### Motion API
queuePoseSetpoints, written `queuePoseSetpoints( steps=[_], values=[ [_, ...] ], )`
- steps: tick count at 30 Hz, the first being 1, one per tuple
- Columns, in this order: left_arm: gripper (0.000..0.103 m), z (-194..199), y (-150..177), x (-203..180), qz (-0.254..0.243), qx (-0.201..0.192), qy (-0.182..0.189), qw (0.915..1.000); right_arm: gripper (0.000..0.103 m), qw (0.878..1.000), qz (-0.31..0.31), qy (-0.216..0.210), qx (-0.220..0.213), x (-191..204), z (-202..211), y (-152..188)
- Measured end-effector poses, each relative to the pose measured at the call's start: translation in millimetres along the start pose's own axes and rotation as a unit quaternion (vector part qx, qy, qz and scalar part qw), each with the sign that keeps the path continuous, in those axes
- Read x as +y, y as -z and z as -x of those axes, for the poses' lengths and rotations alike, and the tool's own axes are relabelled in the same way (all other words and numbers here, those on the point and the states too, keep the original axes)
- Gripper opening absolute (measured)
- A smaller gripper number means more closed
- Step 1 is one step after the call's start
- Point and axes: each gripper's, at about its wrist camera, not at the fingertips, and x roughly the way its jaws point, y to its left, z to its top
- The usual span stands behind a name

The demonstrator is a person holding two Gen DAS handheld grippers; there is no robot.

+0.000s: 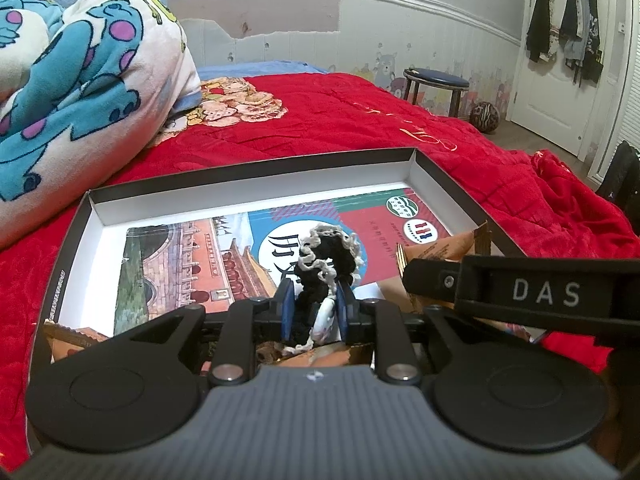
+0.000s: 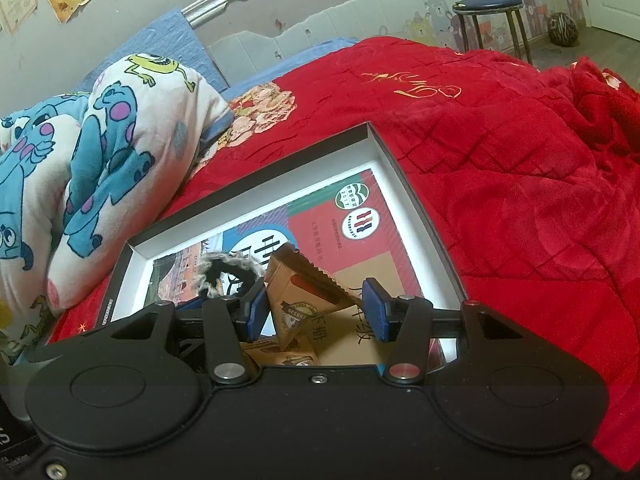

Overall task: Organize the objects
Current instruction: 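Lower and open left tool to drop the scrunchie while right tool releases the pyramid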

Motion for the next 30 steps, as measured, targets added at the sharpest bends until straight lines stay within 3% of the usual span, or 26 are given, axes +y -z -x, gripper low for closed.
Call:
queuePoseSetpoints(
  steps=[2, 12, 14, 15, 17, 19, 26, 30],
  values=[
    [0.045, 0.2, 0.6, -0.3, -0.001, -0.002, -0.001, 1.0, 0.049, 1.0, 0.0, 0.0, 0.0, -0.1, 0.0, -0.1],
    [0.075, 11.8, -0.6, 7.6, 0.014, -0.018, -0.016, 0.9996, 0.052, 1.0, -0.018, -0.011, -0.011, -4.1, 5.7, -0.1],
    [0.085, 14.9, -1.8, 11.9, 0.022, -0.02, -0.017, 0.9994, 0.055, 0.999, -0.03, -0.018, -0.014, -6.1, 8.1, -0.6],
    [0.087, 16.6, -2.1, 13.3, 0.024, -0.021, -0.016, 0.9994, 0.058, 0.999, -0.036, -0.025, -0.017, -7.0, 9.8, -1.2],
    [0.088, 20.4, -2.6, 15.2, 0.027, -0.023, -0.015, 0.9993, 0.075, 0.998, -0.044, -0.036, -0.024, -7.0, 13.6, -1.2],
    [0.09, 24.1, -2.4, 15.9, 0.03, -0.025, -0.017, 0.9991, 0.085, 0.998, -0.048, -0.03, -0.036, -5.7, 17.7, 0.0],
    [0.101, 44.0, -1.7, 17.0, 0.031, -0.034, -0.027, 0.9986, 0.086, 0.995, -0.071, -0.035, -0.055, -9.4, 29.4, -1.1],
    [0.102, 60.8, -2.3, 15.8, 0.028, -0.042, -0.026, 0.9984, 0.089, 0.994, -0.073, -0.044, -0.074, -7.8, 44.3, -1.6]
  ],
)
